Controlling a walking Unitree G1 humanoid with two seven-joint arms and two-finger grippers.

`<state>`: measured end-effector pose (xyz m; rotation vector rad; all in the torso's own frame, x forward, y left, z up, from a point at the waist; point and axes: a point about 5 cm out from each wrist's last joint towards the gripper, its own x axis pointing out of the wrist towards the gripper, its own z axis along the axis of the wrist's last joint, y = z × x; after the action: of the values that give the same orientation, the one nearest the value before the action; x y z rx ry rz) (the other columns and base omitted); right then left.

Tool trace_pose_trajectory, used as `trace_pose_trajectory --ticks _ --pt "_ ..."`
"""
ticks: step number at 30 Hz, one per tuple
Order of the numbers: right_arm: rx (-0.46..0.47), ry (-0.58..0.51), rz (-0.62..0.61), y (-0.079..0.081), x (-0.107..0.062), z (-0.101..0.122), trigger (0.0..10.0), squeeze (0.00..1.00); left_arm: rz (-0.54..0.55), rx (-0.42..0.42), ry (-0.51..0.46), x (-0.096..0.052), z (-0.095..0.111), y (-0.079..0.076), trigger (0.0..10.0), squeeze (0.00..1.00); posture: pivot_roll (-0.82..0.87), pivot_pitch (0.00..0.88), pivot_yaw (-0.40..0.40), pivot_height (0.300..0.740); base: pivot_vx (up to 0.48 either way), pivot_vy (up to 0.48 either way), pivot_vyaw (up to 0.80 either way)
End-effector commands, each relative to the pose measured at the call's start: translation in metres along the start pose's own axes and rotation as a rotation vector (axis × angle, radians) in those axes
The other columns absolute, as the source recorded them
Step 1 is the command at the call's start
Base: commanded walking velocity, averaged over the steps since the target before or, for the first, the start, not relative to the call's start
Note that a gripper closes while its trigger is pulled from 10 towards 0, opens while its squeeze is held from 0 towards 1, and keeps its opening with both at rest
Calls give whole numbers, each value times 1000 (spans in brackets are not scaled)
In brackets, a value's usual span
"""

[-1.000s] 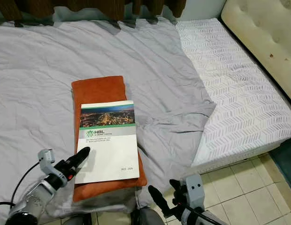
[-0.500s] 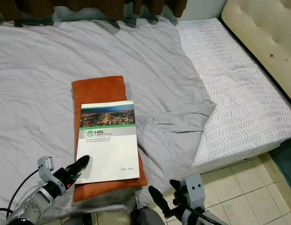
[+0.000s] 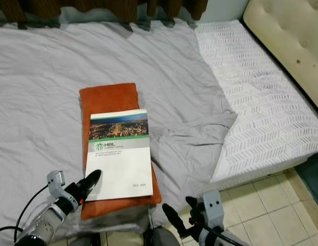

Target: Clean up the room

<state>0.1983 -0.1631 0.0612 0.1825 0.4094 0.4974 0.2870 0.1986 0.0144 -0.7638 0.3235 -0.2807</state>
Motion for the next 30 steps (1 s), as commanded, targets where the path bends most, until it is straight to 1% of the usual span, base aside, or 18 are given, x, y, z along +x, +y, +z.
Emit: trace_pose_trajectory --ticks 1,9,12,17,20,21,23,24,25,26,27,28,29,30 --pt "-4 33 -2 -1 -4 -5 10000 0 17 -33 64 -1 -20 0 0 0 -168 349 -189 740 0 0 0" --pt "-1 29 -7 -2 -2 -5 10000 0 -50 -65 -6 4 -12 -7 0 0 -160 333 -179 740 0 0 0" --pt "0 27 -8 -3 -1 -5 10000 0 -59 -69 -14 5 -11 -8 0 0 -154 329 -177 740 0 0 0" --pt "0 14 -4 -3 7 -3 10000 0 -118 -70 -42 14 -5 -20 0 0 -132 303 -166 740 0 0 0" --pt "0 14 -4 -3 7 -3 10000 0 -118 -70 -42 14 -5 -20 0 0 -132 303 -166 740 0 0 0" --pt "1 3 -3 -4 13 -1 10000 0 -150 -58 -52 16 -1 -24 0 0 -112 278 -154 740 0 0 0" --pt "-1 -11 -1 -5 19 1 10000 0 -186 -34 -62 17 4 -30 0 0 -100 257 -146 740 0 0 0" --pt "-1 -11 -1 -5 19 1 10000 0 -186 -34 -62 17 4 -30 0 0 -100 257 -146 740 0 0 0" --pt "-2 -21 -2 -6 24 2 10000 0 -205 -11 -66 17 7 -32 0 0 -82 230 -138 740 0 0 0" --pt "-2 -21 -2 -6 24 2 10000 0 -205 -11 -66 17 7 -32 0 0 -82 230 -138 740 0 0 0" --pt "-2 -32 -6 -7 27 4 10000 0 -225 17 -72 16 10 -36 0 0 -66 209 -132 740 0 0 0" --pt "-2 -32 -6 -7 27 4 10000 0 -225 17 -72 16 10 -36 0 0 -66 209 -132 740 0 0 0" --pt "-2 -61 -13 -9 35 10 10000 0 -268 91 -95 13 20 -46 0 0 -35 164 -119 740 0 0 0" --pt "-2 -61 -13 -9 35 10 10000 0 -268 91 -95 13 20 -46 0 0 -35 164 -119 740 0 0 0"
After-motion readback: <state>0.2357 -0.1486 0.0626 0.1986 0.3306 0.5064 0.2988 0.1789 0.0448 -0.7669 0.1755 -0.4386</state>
